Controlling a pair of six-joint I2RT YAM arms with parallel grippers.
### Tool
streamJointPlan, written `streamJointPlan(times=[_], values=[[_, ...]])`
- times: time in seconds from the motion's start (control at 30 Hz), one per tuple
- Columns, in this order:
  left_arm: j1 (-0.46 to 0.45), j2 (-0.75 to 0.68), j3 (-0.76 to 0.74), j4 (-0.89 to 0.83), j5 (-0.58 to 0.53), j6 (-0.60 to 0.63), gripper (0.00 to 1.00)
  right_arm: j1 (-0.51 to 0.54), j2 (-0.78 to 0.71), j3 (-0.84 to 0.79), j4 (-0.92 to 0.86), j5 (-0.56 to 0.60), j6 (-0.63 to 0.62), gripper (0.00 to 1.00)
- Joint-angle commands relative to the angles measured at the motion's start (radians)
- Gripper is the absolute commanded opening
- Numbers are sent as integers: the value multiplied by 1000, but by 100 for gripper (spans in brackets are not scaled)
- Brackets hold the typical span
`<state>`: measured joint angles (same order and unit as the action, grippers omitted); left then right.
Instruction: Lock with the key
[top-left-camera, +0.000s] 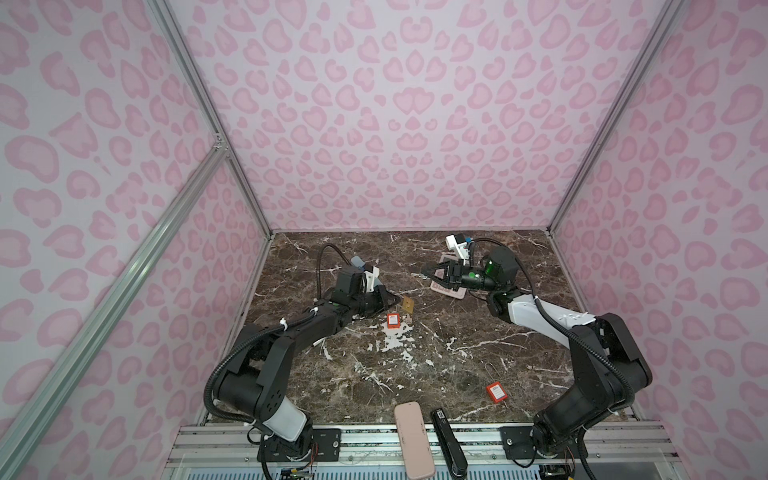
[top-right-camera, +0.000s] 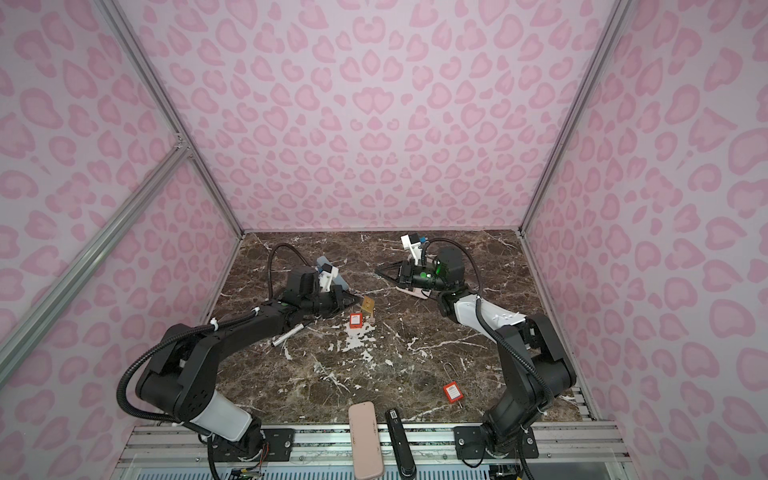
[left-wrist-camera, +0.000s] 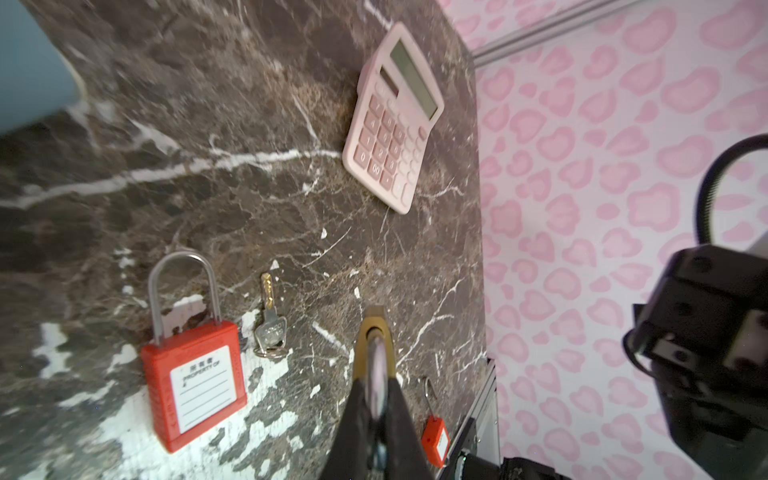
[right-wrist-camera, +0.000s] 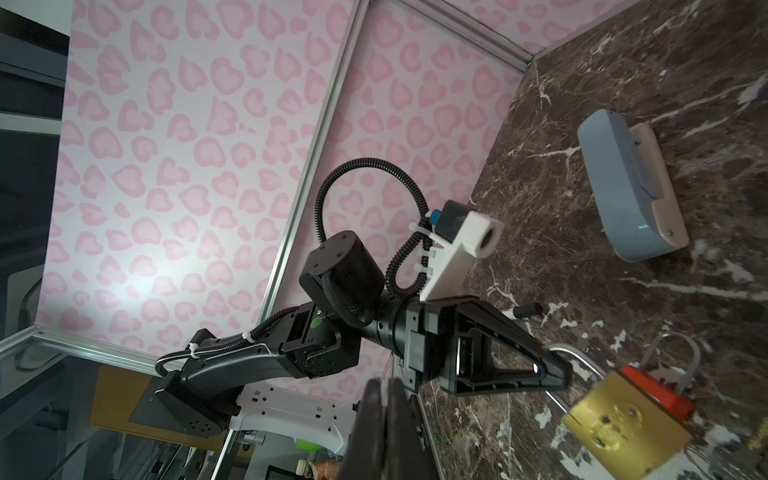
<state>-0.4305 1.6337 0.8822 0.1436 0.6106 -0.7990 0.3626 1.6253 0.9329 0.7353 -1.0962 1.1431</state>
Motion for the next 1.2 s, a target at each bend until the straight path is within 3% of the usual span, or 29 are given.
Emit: streamJointPlan(times=[0.0,0.4,0.83,1.17], values=[[-27,66,75,-66,12,87,3,-10,-16,-7,-82,-3,-81,0],[-135,237,285,-301,-88,256,3,-96,-98,-80,-122,-21,-101,0],[-148,308,379,-415,-148,344,3,-129,-159,-125,-199,-23,-154,0],[-148,366,442,-466,-163,371,9,-129,-155,-120,-205,-23,-155,0]])
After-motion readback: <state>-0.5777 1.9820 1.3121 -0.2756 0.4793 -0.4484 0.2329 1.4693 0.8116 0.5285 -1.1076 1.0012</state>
